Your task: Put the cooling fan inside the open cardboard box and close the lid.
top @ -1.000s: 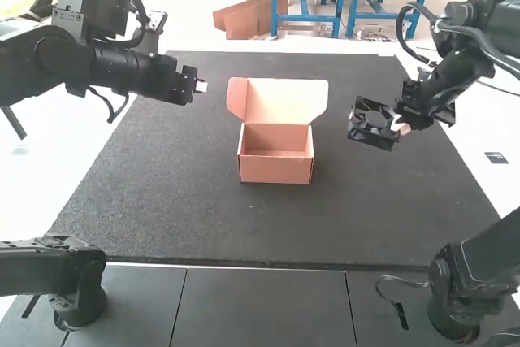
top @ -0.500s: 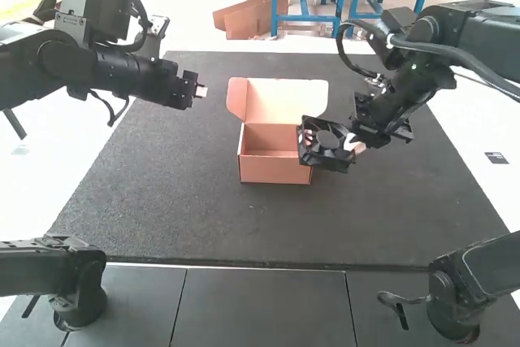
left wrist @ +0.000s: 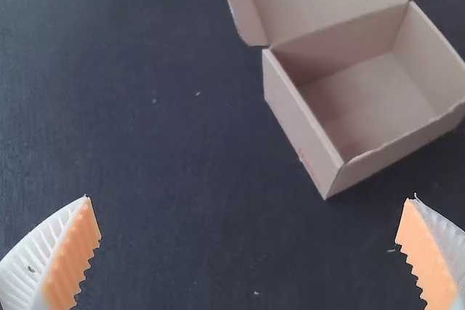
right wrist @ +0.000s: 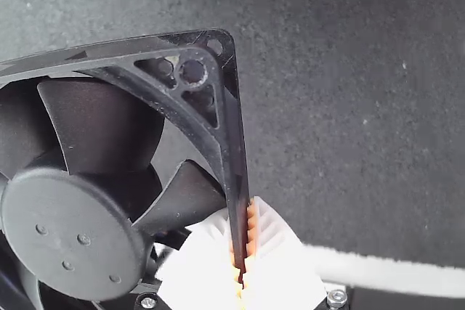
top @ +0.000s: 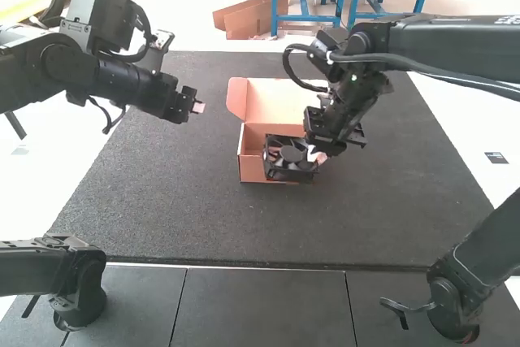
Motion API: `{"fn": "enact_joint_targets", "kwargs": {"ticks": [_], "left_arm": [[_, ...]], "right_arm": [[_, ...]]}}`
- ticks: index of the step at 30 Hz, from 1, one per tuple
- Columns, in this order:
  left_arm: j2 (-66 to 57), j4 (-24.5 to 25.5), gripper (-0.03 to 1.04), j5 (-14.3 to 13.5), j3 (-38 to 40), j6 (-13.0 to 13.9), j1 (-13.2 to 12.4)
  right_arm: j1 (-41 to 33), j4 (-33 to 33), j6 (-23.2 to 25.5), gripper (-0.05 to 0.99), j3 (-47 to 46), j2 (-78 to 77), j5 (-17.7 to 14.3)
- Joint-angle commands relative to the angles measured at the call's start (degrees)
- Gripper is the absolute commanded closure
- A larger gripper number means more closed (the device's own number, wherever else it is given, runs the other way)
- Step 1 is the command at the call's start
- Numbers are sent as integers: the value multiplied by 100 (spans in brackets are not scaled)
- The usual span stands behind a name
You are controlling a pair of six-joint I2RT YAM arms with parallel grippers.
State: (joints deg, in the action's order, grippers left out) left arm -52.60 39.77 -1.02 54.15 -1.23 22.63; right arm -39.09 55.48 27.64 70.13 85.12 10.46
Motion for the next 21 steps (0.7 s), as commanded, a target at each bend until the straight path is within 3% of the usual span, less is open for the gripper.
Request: {"fn": "enact_joint_targets", "kwargs": {"ticks": [1,10,17,21], "left_arm": [[57,92,4,49,219,167,39],[66,321,4,84,438,176,66],[127,312,4,638,395,167,92],[136,286,4,743,377,167,92]], "right_arm": [[-11,-126,14,94,572,286,-272],[-11,-336,-48,94,1407,1288,-413],[253,-539,-74,94,1873,1850,-606],[517,-679,-74,94,2093,2087,-773]]}}
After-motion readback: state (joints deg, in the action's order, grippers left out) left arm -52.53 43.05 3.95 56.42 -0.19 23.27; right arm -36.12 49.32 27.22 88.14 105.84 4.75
